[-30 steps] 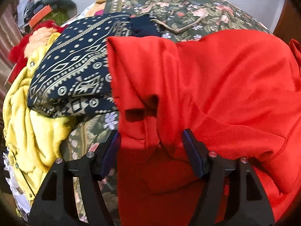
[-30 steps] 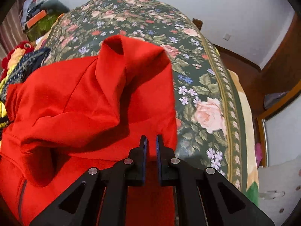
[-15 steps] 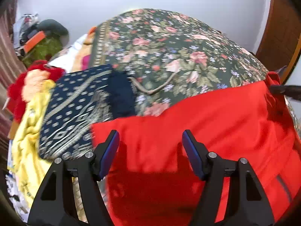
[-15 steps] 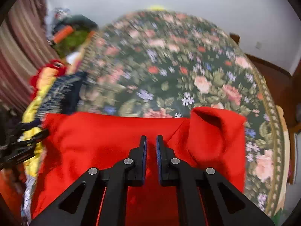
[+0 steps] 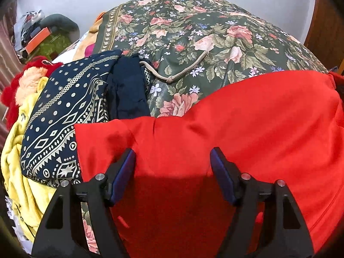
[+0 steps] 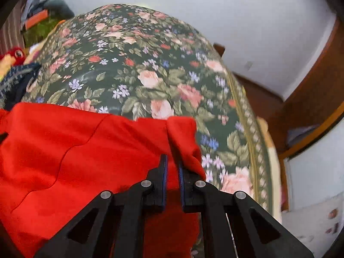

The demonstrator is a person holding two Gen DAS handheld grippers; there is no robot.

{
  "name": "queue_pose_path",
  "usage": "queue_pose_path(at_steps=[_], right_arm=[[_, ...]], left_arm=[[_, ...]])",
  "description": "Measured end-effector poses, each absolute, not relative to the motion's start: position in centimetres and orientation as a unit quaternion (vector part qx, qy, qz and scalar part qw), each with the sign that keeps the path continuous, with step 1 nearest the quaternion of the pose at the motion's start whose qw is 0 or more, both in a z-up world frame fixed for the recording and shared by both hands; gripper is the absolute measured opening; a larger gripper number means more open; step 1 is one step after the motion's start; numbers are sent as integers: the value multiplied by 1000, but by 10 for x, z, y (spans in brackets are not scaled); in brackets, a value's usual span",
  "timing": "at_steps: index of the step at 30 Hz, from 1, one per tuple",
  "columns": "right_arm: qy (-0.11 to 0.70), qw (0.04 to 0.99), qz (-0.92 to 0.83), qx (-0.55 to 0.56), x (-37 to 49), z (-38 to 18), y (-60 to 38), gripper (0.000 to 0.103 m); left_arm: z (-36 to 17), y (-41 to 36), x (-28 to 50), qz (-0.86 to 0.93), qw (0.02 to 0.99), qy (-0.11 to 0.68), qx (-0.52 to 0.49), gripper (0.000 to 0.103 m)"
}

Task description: Fold large clothes

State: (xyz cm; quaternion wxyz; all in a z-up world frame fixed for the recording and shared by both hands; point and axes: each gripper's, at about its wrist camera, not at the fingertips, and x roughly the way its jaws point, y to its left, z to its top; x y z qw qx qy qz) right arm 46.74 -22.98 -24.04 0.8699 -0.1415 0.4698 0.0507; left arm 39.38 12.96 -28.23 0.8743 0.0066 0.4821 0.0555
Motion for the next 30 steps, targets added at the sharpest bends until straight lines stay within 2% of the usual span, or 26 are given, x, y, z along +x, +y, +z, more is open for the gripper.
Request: queue_pose_path(at_steps=[9, 15, 17, 18, 19, 23, 27, 29, 30], right_arm=[[488, 865, 43, -107, 464, -244, -258, 5], [491, 860, 12, -140, 458, -250, -269, 5], [492, 862, 6, -125, 455, -253, -284, 28], [491, 865, -7, -103, 453, -249, -298, 58], [494, 865, -10, -92, 451, -247, -305, 66], [499, 866, 10, -40, 442, -234, -327, 66], [454, 889, 60, 23, 437, -193, -320, 66], [434, 896, 89, 14, 440, -177, -299, 70], [430, 898, 99, 5, 443, -174, -287, 77]], left_arm=[[-284, 130, 391, 51, 874, 482, 7, 73], [-284, 127, 390, 57, 873, 484, 18, 73], [-284, 128, 390, 56, 873, 485, 18, 73], [-285, 128, 391, 56, 873, 484, 18, 73], [-285, 128, 391, 56, 873, 484, 18, 73], [-286, 128, 391, 59, 873, 484, 14, 74], [-286, 129, 393, 63, 871, 488, 8, 74], [-286, 127, 393, 68, 870, 489, 9, 74], [-286, 127, 393, 69, 870, 488, 10, 74]])
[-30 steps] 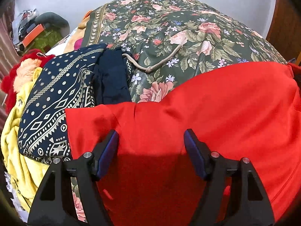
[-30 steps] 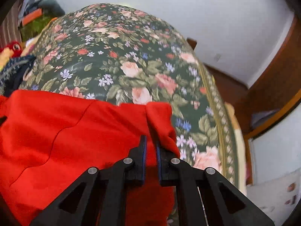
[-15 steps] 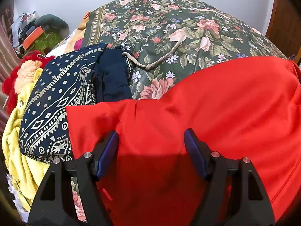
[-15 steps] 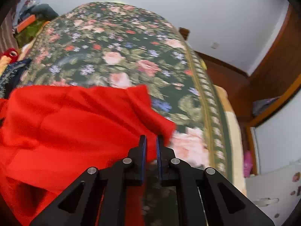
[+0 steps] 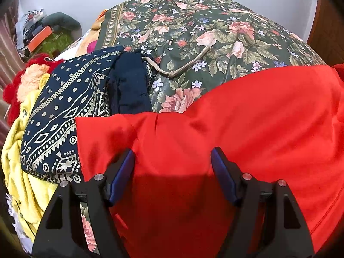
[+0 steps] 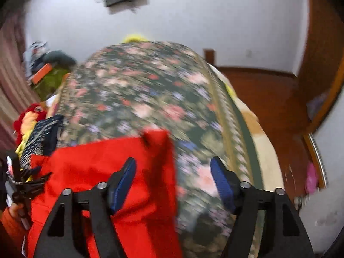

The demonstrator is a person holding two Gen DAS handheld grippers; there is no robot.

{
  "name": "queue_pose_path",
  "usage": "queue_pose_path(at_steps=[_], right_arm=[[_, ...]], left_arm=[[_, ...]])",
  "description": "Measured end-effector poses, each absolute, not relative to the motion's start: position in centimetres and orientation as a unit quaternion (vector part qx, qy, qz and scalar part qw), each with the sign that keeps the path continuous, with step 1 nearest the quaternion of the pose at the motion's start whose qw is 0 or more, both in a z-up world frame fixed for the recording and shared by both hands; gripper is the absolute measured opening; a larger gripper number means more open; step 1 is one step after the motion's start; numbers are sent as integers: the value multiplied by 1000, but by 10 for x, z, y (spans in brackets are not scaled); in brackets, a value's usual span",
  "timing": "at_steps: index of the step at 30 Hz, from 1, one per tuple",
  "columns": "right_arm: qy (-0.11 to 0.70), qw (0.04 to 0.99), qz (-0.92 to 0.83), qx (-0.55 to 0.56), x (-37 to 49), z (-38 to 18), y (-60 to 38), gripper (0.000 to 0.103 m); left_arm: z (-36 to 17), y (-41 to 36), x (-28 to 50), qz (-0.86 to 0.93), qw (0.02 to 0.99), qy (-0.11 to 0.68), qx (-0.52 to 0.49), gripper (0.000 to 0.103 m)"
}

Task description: Fold large clothes

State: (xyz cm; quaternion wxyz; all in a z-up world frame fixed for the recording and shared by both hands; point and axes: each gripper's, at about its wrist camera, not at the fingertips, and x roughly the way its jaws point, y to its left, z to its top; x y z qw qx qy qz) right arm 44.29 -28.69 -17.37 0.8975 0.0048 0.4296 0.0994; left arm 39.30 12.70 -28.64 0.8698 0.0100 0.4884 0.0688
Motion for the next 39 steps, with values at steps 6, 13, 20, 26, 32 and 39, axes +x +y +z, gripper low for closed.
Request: queue_pose_path(at_steps=[6, 13, 20, 26, 32, 39], right_arm=[[451, 886, 85, -60, 482, -206, -238, 82], [483, 875, 13, 21, 516, -241, -317, 82], [439, 880, -163, -82, 493, -220, -357, 80], [452, 891, -39, -13, 431, -180, -374, 81], [453, 889, 57, 4, 369, -151, -350, 81], [471, 872, 127, 38, 311, -152, -324, 81]], left_arm=[[-286, 127, 394, 67, 869, 490, 12, 74], [-288, 128, 392, 60, 874, 482, 13, 75], [-288, 126, 392, 70, 872, 484, 13, 76], [-278, 127, 388, 71, 856, 512, -6, 75], [-254, 111, 338, 20, 855, 518, -15, 75], [-219, 124, 263, 14, 870, 491, -33, 80]])
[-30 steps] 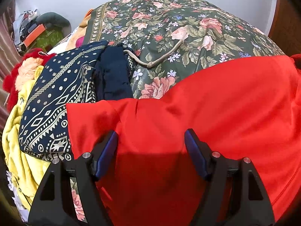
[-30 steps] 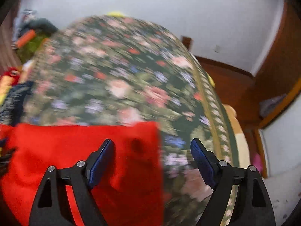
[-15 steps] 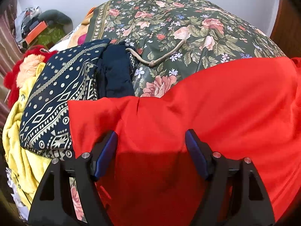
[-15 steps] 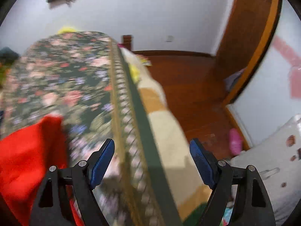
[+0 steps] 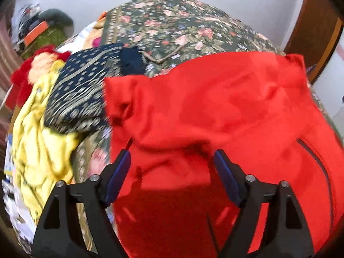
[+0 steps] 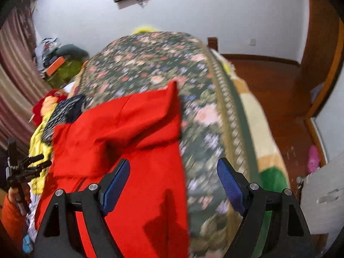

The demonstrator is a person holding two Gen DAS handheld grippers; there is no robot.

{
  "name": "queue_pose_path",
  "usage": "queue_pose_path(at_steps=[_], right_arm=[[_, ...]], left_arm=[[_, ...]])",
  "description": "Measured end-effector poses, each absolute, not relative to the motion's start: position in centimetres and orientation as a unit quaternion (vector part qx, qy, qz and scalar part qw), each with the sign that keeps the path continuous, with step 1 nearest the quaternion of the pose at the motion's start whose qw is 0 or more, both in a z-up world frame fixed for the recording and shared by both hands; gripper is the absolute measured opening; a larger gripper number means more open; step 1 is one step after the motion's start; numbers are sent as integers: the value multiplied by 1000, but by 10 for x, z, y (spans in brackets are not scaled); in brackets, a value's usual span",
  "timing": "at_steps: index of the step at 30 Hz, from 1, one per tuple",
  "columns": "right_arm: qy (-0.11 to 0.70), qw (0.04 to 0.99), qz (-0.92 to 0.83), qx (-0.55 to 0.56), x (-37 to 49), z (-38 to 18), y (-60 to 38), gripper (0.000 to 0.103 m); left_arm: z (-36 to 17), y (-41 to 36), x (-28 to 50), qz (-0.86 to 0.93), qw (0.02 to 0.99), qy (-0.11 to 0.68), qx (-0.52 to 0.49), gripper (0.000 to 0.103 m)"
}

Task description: Fold large clothes

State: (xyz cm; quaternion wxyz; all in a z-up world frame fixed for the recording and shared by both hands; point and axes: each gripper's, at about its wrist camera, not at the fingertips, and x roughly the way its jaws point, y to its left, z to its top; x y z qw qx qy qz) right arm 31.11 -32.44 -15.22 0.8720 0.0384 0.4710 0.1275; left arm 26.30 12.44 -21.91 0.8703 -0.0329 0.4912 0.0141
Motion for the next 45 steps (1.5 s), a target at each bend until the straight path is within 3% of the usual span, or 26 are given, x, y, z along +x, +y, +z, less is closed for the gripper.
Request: queue_pose_path(at_steps=[12, 21, 29, 34, 35, 38, 40, 41, 43, 45], right_arm=[[533, 835, 121, 68, 230, -203, -351, 81], [534, 835, 123, 51, 185, -209, -359, 81], [522, 841, 137, 45, 167, -214, -348, 80], [525, 832, 165, 72, 164, -217, -344, 51], [527, 829, 171, 78, 164, -218, -343, 47], [529, 826, 179, 82, 167, -219, -339, 33], [529, 823, 187, 85, 169, -218, -336, 18], [528, 824, 189, 82, 170, -216, -334, 16], [521, 831, 186, 60, 170, -212, -326, 14], [510, 839, 184, 44, 171, -207, -320, 14]], left_arm=[[-243, 191, 165, 43, 830, 534, -153, 81], [-271, 178, 113, 13, 794, 566, -222, 81], [-264, 168, 94, -2, 798, 555, -233, 81], [-264, 163, 89, -13, 800, 547, -245, 79], [-265, 164, 89, -13, 800, 545, -250, 78], [-264, 162, 87, -19, 802, 533, -268, 59], [-263, 159, 90, -27, 802, 529, -276, 37], [-262, 157, 91, -31, 802, 527, -279, 32], [-259, 153, 94, -36, 805, 525, -274, 11], [-257, 149, 99, -30, 811, 525, -256, 5]])
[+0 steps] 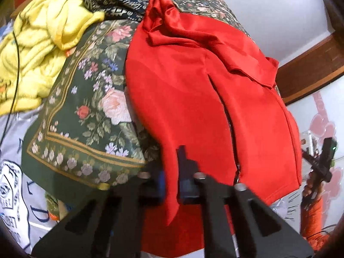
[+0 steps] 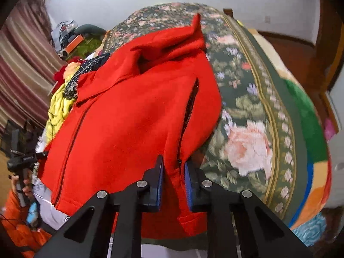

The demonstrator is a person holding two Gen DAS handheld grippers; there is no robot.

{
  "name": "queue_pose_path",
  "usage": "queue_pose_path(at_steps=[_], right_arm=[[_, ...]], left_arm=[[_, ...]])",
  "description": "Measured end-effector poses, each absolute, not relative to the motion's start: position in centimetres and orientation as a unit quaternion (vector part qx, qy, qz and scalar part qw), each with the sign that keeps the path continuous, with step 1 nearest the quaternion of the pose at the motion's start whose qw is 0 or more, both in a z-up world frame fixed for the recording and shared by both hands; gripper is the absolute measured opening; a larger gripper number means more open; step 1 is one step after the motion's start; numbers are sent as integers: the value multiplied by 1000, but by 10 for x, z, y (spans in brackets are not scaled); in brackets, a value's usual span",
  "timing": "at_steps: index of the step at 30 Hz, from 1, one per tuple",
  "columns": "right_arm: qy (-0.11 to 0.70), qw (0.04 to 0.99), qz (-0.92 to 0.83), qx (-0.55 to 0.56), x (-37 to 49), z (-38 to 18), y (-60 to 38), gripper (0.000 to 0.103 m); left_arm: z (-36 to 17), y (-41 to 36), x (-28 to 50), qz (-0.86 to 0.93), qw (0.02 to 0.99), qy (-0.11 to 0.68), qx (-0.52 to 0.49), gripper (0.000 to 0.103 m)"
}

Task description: Fold large clothes

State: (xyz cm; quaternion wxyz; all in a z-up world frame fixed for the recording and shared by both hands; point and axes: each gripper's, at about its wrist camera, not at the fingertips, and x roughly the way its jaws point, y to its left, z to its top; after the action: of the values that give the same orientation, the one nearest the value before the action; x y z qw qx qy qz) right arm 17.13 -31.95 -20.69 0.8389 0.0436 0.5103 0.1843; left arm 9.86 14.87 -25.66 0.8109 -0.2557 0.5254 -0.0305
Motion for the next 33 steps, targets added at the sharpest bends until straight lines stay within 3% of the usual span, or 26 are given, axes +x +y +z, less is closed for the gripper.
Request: queue_pose_path(at_steps=[7, 21, 27, 33], right_arm=[[469, 862, 189, 20, 185, -180, -303, 13], [379, 902, 206, 24, 272, -103, -271, 13], [369, 911, 176, 45, 359, -95, -269, 13], [415, 897, 149, 41, 438, -138, -255, 13]], left_arm=[[-225, 143, 113, -11, 847, 495, -194, 4], [-131, 173, 201, -10, 906, 384, -179, 4], [-134, 192, 270, 13, 901, 387, -197, 4], [-190, 214, 351, 35, 863, 446, -234, 4]])
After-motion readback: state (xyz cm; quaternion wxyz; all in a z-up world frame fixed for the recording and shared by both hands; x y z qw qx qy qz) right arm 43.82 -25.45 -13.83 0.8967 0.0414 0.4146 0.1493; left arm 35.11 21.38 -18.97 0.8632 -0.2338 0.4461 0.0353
